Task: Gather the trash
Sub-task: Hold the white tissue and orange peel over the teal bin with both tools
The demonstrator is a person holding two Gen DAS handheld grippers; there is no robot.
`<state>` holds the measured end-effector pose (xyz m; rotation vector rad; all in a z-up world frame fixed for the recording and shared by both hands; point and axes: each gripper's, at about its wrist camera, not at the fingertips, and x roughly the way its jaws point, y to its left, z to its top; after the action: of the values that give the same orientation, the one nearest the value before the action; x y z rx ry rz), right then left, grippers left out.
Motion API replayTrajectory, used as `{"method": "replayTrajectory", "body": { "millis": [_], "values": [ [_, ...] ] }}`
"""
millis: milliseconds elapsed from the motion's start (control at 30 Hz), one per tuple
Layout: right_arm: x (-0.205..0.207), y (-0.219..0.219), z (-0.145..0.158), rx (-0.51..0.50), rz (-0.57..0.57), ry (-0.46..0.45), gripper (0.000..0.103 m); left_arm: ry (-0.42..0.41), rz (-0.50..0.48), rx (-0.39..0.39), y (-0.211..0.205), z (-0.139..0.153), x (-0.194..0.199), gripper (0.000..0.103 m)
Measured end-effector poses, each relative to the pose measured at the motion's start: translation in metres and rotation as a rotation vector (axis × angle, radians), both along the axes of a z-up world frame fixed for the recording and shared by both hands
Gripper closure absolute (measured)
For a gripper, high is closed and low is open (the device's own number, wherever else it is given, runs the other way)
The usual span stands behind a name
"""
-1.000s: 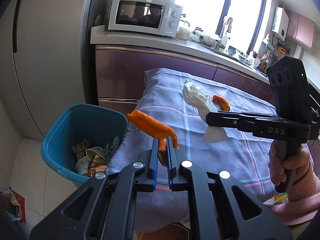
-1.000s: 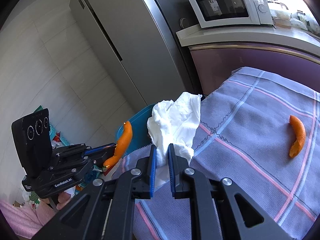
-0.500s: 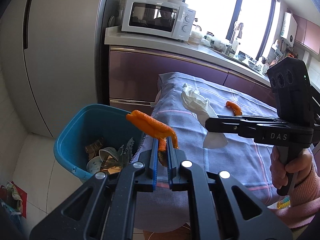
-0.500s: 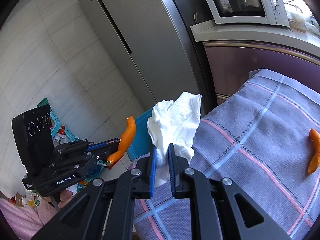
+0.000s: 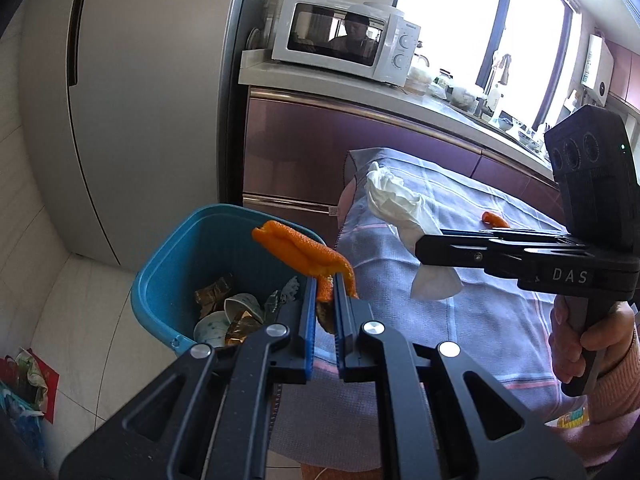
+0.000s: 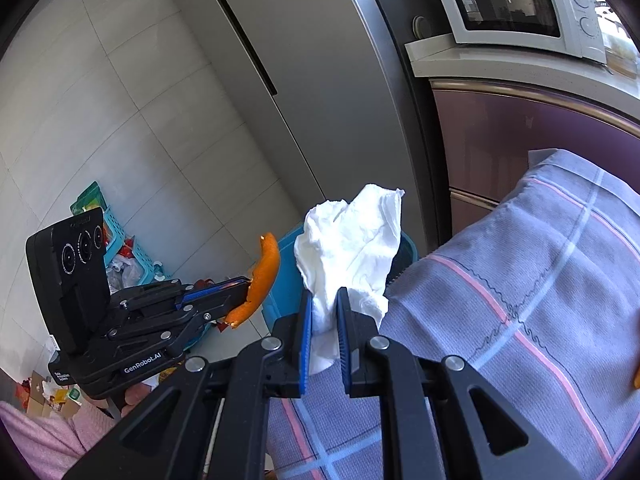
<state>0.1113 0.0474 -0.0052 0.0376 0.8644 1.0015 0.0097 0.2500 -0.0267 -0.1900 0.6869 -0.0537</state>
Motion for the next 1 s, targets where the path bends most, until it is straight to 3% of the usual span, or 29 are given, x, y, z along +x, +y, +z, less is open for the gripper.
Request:
{"method": "replayTrajectory", "body": {
  "millis": [1000],
  "values": [
    [0.018,0.053,-0.020,-0.080,0.028,0.043,0.092,0.040,0.058,-0.012,0.020,-0.021,0.022,0.095]
  ]
}}
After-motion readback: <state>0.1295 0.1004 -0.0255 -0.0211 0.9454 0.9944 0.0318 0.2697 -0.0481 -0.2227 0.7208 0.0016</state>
